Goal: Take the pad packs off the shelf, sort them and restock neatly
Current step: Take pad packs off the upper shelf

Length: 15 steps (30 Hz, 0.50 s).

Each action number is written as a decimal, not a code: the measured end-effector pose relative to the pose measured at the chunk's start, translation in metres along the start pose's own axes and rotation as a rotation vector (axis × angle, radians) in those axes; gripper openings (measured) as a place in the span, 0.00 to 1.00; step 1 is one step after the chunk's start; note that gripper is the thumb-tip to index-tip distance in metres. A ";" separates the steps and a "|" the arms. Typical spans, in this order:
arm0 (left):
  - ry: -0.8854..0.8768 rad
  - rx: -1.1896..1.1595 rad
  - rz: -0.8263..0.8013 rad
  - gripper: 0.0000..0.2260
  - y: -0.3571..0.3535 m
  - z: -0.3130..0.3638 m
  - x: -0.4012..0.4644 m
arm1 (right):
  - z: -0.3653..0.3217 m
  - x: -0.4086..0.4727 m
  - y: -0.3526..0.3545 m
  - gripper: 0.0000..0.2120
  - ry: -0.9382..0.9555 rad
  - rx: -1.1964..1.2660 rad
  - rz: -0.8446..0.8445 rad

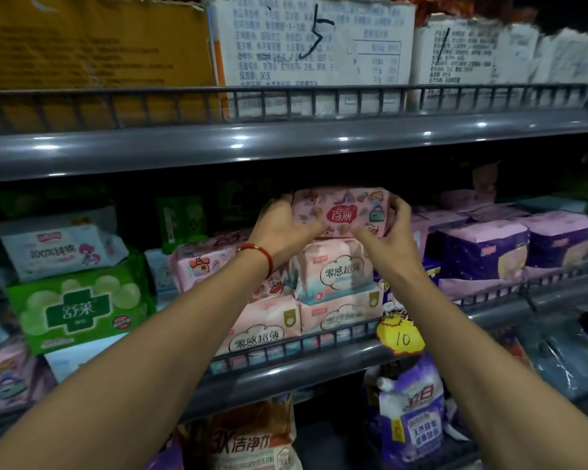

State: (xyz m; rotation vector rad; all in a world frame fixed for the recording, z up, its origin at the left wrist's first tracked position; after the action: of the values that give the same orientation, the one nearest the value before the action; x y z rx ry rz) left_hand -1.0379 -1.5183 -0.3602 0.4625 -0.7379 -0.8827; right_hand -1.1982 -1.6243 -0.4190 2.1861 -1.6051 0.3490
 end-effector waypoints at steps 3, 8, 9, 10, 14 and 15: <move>-0.024 -0.114 0.015 0.31 -0.004 -0.003 -0.008 | -0.002 -0.002 0.009 0.37 -0.030 0.135 -0.011; -0.073 -0.303 0.052 0.37 -0.004 0.001 -0.024 | -0.016 -0.017 0.022 0.31 0.029 0.211 0.003; -0.085 -0.333 0.070 0.36 -0.003 0.005 -0.029 | -0.021 -0.021 0.025 0.30 0.034 0.232 0.008; -0.089 -0.368 0.087 0.35 -0.002 0.008 -0.033 | -0.025 -0.026 0.030 0.29 0.025 0.259 0.017; -0.091 -0.547 0.069 0.18 -0.012 0.017 -0.074 | -0.028 -0.056 0.053 0.22 -0.086 0.429 0.104; -0.095 -0.590 0.058 0.14 -0.019 0.016 -0.088 | -0.023 -0.066 0.060 0.21 -0.123 0.448 0.124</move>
State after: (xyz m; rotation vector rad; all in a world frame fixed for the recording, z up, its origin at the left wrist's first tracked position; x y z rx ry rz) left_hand -1.0965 -1.4578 -0.3948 -0.1243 -0.5385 -1.0214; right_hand -1.2748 -1.5731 -0.4170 2.4740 -1.8807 0.6804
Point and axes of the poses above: each hand's wrist, its own x-axis towards the middle knuckle, its own y-axis out of the back of the hand, z = x × y, the point moved 3 cm from there along x, towards the middle knuckle, and after that the axes turned 4 degrees about -z, right-handed, at the moved point
